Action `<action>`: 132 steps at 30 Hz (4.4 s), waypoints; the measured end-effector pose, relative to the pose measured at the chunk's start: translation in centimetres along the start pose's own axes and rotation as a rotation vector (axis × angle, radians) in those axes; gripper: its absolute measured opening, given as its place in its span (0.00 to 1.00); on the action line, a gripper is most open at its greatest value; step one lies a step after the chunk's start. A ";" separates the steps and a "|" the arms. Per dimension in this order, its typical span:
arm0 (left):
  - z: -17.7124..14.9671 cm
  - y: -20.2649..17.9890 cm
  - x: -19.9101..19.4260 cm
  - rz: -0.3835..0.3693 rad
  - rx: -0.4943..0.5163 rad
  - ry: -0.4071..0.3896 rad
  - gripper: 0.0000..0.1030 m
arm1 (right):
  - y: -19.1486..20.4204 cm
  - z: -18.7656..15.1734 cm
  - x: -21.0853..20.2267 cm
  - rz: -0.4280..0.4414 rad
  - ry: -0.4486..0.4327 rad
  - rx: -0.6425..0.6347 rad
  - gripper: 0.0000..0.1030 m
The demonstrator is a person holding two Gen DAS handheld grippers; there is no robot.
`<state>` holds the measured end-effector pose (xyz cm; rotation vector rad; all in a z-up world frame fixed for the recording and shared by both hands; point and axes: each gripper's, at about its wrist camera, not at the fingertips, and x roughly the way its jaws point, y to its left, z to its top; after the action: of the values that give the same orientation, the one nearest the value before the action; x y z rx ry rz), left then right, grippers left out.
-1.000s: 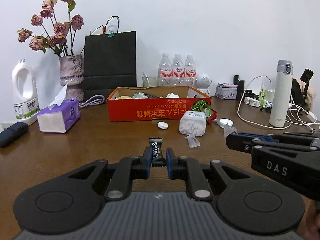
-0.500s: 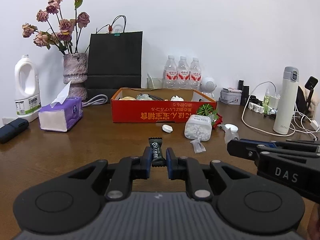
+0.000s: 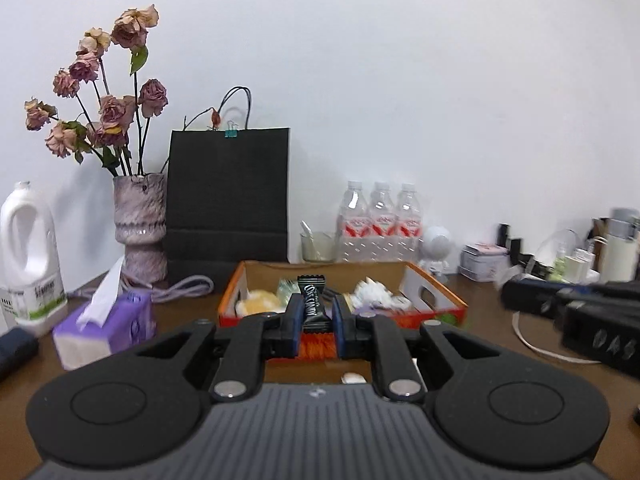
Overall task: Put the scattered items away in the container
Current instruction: 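Carry the black item and clear wrapper with both grippers over the box, then open both grippers to drop the black item and wrapper into the box, then move both grippers back from the box toward the remaining items, then grasp the small white round cap with the left gripper while the right grasps a clear wrapper, then carry the white cap and clear wrapper with both grippers over the box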
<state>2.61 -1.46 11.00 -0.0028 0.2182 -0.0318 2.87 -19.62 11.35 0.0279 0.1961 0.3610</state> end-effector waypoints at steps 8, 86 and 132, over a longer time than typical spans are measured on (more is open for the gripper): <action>7.0 5.6 14.5 -0.005 -0.117 0.183 0.15 | -3.2 6.7 11.7 0.084 0.081 0.028 0.11; -5.2 -0.2 4.5 -0.155 0.145 0.302 0.82 | -0.5 -9.5 4.0 0.037 0.404 0.029 0.60; -6.5 1.4 -5.4 0.047 -0.023 0.183 0.28 | 3.0 -8.1 0.7 0.100 0.278 -0.025 0.09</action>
<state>-4.00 0.08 5.80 -0.0182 0.4015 0.0170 0.88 -16.60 3.44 -0.0377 0.4665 0.4668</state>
